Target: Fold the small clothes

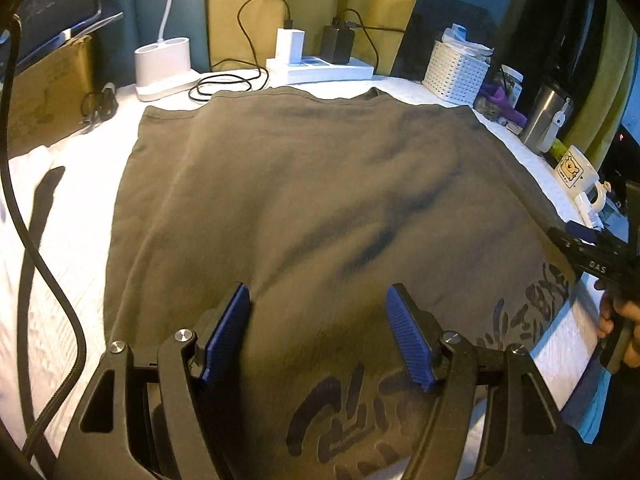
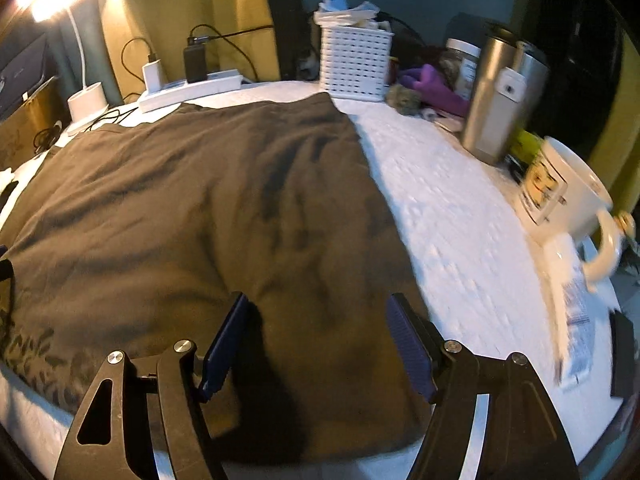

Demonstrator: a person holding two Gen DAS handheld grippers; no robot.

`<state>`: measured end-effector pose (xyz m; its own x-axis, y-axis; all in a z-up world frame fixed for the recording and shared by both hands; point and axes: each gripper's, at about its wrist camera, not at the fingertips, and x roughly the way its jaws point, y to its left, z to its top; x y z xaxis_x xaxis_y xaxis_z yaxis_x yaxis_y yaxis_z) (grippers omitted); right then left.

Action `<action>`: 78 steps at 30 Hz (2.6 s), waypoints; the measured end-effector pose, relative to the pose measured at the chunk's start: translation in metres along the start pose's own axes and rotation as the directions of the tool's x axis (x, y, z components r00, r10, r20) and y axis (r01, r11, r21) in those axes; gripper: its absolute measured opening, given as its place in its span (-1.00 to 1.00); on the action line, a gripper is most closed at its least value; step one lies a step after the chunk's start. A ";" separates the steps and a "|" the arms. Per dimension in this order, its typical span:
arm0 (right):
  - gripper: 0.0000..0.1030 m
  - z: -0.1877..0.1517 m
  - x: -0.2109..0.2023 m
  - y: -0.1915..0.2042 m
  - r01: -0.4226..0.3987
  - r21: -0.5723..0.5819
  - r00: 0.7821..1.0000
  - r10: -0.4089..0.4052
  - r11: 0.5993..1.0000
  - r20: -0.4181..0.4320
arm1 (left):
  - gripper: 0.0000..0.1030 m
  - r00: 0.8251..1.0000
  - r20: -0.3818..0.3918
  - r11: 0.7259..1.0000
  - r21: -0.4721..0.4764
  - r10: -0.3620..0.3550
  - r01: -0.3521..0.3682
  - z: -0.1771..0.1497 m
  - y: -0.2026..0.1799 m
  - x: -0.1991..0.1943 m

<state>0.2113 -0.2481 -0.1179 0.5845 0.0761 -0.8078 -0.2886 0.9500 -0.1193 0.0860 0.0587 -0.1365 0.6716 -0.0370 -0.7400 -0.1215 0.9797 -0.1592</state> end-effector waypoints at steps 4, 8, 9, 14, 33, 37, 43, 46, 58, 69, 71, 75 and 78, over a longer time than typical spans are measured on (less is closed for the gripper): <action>0.42 -0.015 -0.023 -0.014 0.008 0.041 1.000 -0.009 0.999 0.021 | 0.38 1.000 0.027 1.000 -0.011 -0.012 0.012 -0.006 0.000 -0.013; 0.50 -0.029 -0.042 -0.026 0.003 0.082 0.999 -0.005 0.997 0.032 | 0.38 0.999 0.045 1.000 -0.018 -0.016 0.017 -0.009 -0.001 -0.023; 0.51 -0.032 -0.046 -0.027 -0.004 0.089 0.999 0.000 0.996 0.035 | 0.38 0.998 0.054 1.000 -0.020 -0.018 0.019 -0.010 -0.001 -0.026; 0.54 -0.050 -0.059 -0.033 -0.049 0.138 0.999 0.046 0.989 0.028 | 0.38 0.996 0.083 1.000 -0.023 -0.015 0.017 -0.014 -0.003 -0.036; 0.79 -0.051 -0.038 -0.003 -0.240 0.230 0.969 0.248 0.943 -0.004 | 0.38 0.995 0.094 0.995 -0.102 0.033 -0.023 -0.012 0.031 -0.040; 0.86 -0.039 -0.027 -0.001 -0.235 0.233 0.970 0.242 0.944 -0.001 | 0.38 0.996 0.081 0.994 -0.109 0.041 -0.032 -0.006 0.036 -0.033; 0.90 -0.024 -0.014 -0.003 -0.240 0.266 0.969 0.245 0.934 0.013 | 0.38 0.996 0.066 0.992 -0.121 0.055 -0.047 0.003 0.045 -0.025; 0.90 -0.017 -0.008 -0.001 -0.241 0.266 0.969 0.245 0.933 0.016 | 0.38 0.996 0.060 0.990 -0.129 0.059 -0.050 0.007 0.049 -0.022; 0.90 0.005 0.014 0.007 -0.307 0.276 0.952 0.295 0.911 0.084 | 0.38 0.997 0.046 0.991 -0.125 0.062 -0.056 0.022 0.058 -0.013; 0.06 0.029 0.036 0.006 -0.268 0.283 0.964 0.257 0.921 0.076 | 0.38 0.996 0.039 0.986 -0.152 0.082 -0.075 0.031 0.080 -0.010; -0.24 0.031 0.039 0.000 -0.277 0.296 0.961 0.265 0.914 0.080 | 0.38 0.996 0.035 0.985 -0.155 0.082 -0.076 0.032 0.083 -0.008; -0.55 0.034 0.044 -0.003 -0.293 0.291 0.956 0.287 0.911 0.064 | 0.38 0.997 0.039 0.986 -0.157 0.070 -0.063 0.036 0.086 -0.006; -0.60 0.037 0.040 -0.002 -0.293 0.288 0.956 0.287 0.912 0.063 | 0.38 0.997 0.050 0.987 -0.155 0.061 -0.053 0.039 0.089 -0.008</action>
<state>0.2633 -0.2354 -0.1290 0.5237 0.3649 -0.7698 -0.2162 0.9310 0.2942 0.0984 0.1534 -0.1194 0.6986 0.0327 -0.7147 -0.2684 0.9380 -0.2194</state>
